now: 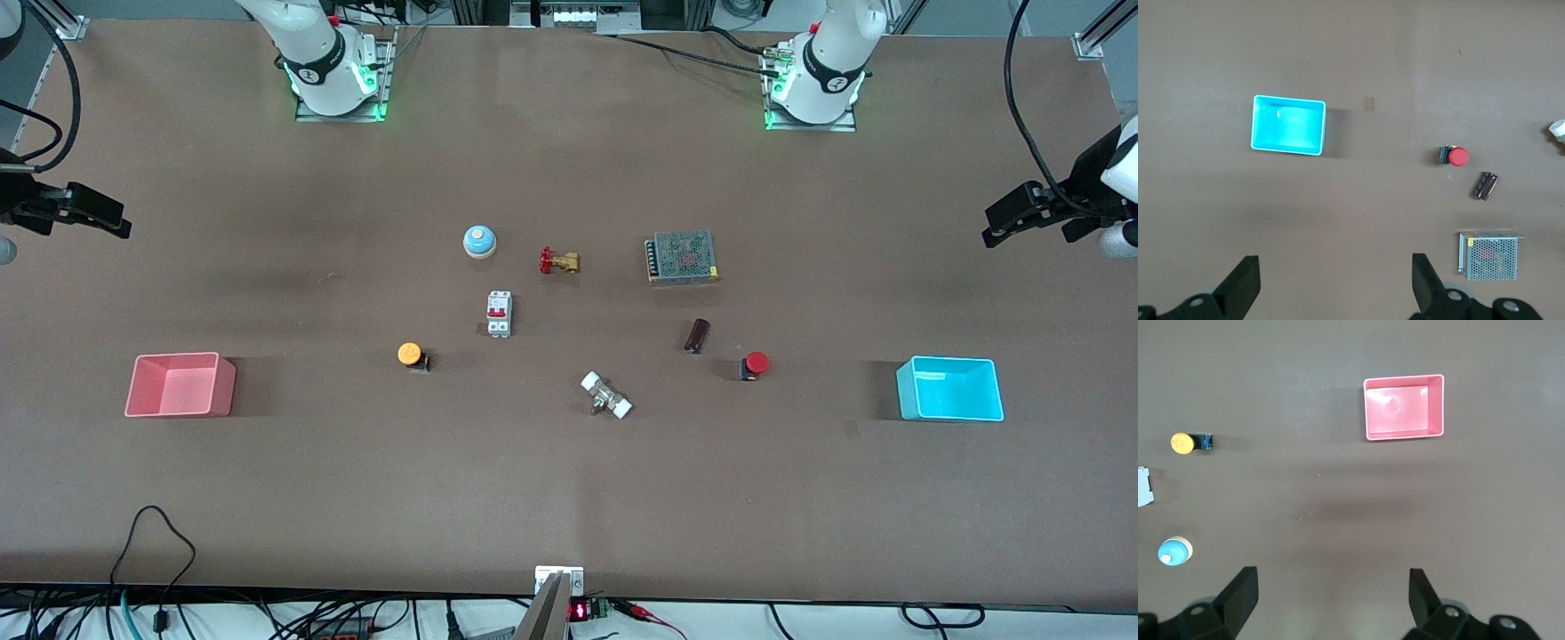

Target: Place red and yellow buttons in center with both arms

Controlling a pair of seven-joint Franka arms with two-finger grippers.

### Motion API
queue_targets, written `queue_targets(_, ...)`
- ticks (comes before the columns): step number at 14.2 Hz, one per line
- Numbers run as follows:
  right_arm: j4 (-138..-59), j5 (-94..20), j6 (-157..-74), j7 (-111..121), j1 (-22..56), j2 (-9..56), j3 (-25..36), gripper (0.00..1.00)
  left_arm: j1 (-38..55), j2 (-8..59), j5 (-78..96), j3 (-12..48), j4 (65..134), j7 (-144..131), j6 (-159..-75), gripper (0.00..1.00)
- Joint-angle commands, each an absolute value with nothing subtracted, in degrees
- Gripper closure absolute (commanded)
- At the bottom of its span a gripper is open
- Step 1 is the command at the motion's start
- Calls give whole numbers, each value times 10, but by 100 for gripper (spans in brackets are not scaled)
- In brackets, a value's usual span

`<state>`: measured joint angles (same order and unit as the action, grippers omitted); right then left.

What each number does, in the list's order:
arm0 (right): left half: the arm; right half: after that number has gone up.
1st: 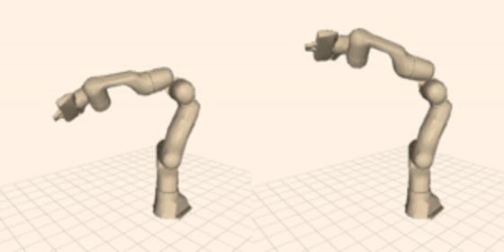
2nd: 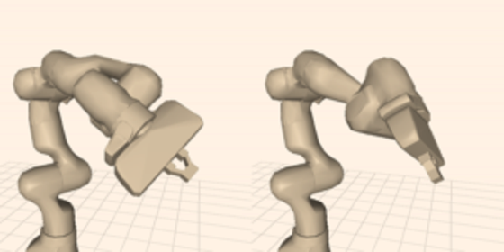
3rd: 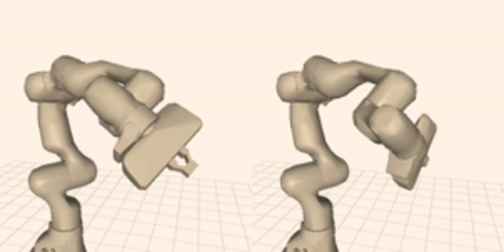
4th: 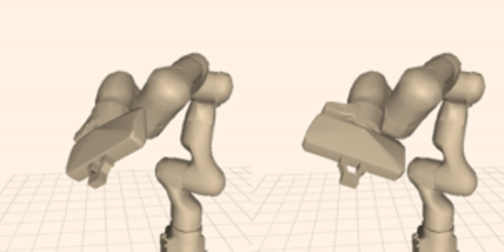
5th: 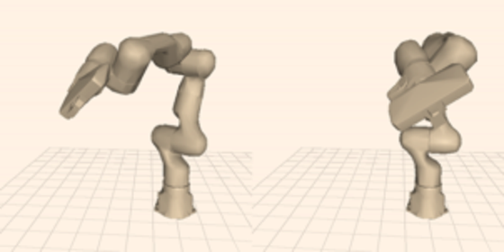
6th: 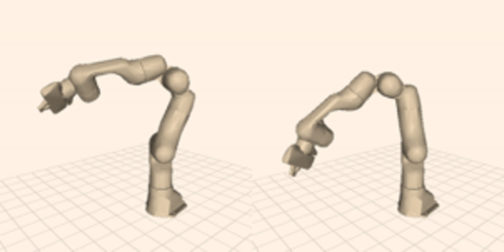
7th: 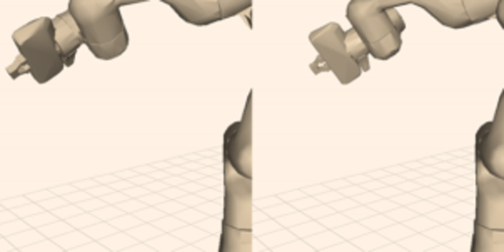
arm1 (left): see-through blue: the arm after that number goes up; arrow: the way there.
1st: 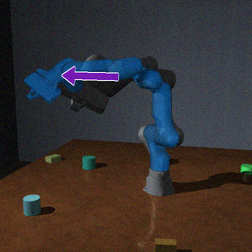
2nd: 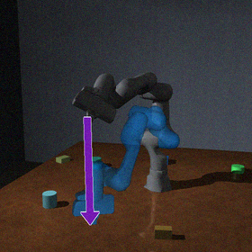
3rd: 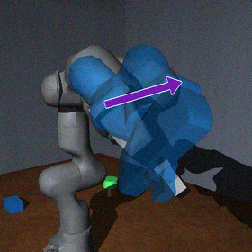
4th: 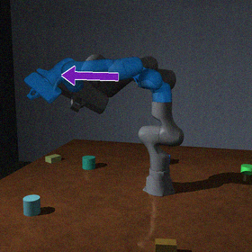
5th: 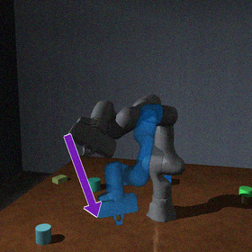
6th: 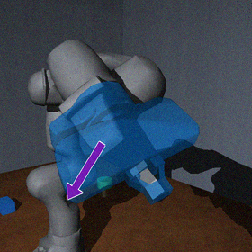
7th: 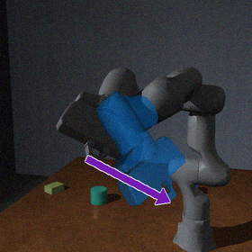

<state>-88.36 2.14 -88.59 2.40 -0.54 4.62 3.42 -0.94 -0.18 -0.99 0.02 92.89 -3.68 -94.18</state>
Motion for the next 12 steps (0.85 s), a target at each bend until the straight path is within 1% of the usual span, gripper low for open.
queue_targets(1,-893,16,-887,29,61,35,100,0,-10,-22,-2,0,940,-24,-933,0)
queue_targets(7,-895,15,-885,32,63,20,99,0,-9,-58,1,5,933,-30,-905,0)
queue_targets(10,-895,16,-885,47,62,20,100,0,-10,-57,1,-2,911,-23,-892,0)
queue_targets(12,-895,15,-884,49,61,20,100,0,-10,-58,1,-1,909,-23,-889,0)
